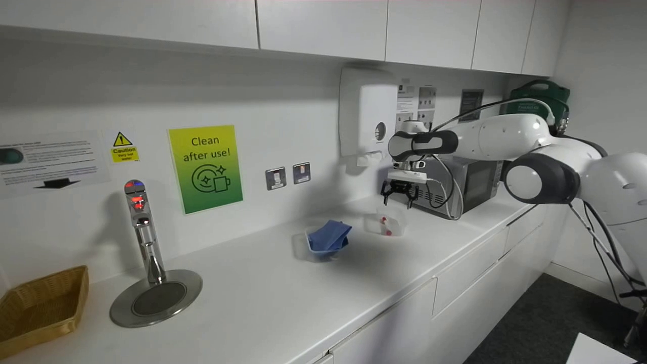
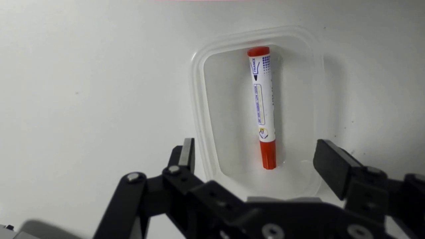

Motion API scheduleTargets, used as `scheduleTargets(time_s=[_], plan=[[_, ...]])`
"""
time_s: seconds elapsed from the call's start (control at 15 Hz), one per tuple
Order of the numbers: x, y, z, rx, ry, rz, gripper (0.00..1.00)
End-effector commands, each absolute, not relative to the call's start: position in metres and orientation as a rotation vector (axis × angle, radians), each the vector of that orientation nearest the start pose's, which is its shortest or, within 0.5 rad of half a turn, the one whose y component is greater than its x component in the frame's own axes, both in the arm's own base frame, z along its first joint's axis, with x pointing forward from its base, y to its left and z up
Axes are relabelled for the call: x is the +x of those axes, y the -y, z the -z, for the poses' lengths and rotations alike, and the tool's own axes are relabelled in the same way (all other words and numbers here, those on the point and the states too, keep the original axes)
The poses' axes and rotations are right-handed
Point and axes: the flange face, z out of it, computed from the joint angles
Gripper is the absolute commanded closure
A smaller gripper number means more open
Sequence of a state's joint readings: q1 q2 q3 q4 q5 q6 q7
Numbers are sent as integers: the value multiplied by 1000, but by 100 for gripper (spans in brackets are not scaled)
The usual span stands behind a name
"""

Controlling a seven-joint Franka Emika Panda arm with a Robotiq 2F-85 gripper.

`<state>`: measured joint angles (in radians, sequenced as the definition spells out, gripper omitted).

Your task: Remove the marker from the container

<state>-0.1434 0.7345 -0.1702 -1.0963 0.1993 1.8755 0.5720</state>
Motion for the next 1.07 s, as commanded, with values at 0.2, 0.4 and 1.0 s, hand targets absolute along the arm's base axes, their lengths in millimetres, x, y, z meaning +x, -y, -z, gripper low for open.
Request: scheduleTargets(time_s=[0.2, 0.4, 1.0], plan=[[742, 188, -392, -2788, -1315, 35, 18], [744, 188, -390, -2796, -1314, 29, 19], [752, 173, -377, -2843, -1295, -30, 22]])
